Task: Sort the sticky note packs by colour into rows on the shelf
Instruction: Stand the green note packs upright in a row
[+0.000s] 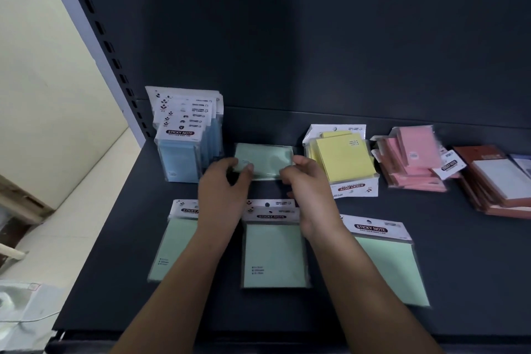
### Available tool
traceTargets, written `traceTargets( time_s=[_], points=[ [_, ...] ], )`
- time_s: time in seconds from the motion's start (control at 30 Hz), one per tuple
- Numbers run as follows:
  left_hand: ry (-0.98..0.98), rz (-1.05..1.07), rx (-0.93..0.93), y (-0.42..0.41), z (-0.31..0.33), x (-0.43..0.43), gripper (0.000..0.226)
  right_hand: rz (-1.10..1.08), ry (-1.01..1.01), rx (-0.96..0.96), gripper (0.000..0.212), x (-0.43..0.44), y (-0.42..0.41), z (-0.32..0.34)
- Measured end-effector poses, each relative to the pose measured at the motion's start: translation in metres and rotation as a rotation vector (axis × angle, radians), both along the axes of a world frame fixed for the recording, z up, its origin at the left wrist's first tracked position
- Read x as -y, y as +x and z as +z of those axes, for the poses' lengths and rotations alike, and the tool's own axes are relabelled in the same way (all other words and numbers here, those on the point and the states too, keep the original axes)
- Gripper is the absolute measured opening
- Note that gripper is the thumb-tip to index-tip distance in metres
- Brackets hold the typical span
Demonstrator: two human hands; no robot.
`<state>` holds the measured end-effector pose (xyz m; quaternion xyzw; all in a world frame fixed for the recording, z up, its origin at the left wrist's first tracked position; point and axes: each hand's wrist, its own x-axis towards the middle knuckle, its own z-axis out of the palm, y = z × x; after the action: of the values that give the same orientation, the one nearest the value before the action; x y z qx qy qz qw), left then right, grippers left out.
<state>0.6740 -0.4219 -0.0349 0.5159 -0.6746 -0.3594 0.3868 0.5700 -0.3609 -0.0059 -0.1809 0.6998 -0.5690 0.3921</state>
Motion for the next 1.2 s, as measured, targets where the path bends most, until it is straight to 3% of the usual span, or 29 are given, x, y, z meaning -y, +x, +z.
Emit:
traceTargets(
  time_s=[0.1, 0.2, 0.43, 0.6, 0.77, 0.87, 1.0, 1.1, 1.2],
  points=[
    [0.041, 0.128, -0.138, 0.004, 0.005, 0.004, 0.016, -0.027, -0.042, 0.093, 0.03, -0.003, -0.003, 0.004],
    [0.272, 0.166, -0.442, 0.013, 0.017, 0.005, 0.011, -0.055, -0.098, 0.2, 0.021, -0.008, -0.006, 0.007],
    [0.607, -0.15, -0.838, 0.025, 0.041, -0.011, 0.035, -0.044, -0.222, 0.408, 0.014, -0.024, -0.012, 0.022],
    [0.599, -0.335, -0.699, 0.017, 0.048, -0.04, 0.054, -0.079, -0.281, 0.132, 0.02, -0.054, -0.021, 0.029],
    [0.533, -0.463, -0.479, 0.001, 0.047, -0.072, 0.031, -0.09, -0.192, -0.241, 0.031, -0.112, -0.041, 0.024],
    [0.466, -0.604, -0.255, -0.014, 0.038, -0.091, 0.025, -0.14, -0.108, -0.344, 0.023, -0.144, -0.055, 0.017],
    [0.298, -0.681, -0.144, -0.037, 0.024, -0.117, 0.026, -0.196, 0.051, -0.555, 0.014, -0.168, -0.072, 0.0],
    [0.153, -0.674, 0.04, -0.049, 0.014, -0.126, 0.031, -0.198, 0.176, -0.798, 0.02, -0.172, -0.072, -0.013],
    [0.053, -0.65, 0.193, -0.054, 0.006, -0.13, 0.035, -0.197, 0.275, -0.868, 0.024, -0.172, -0.069, -0.027]
  ],
)
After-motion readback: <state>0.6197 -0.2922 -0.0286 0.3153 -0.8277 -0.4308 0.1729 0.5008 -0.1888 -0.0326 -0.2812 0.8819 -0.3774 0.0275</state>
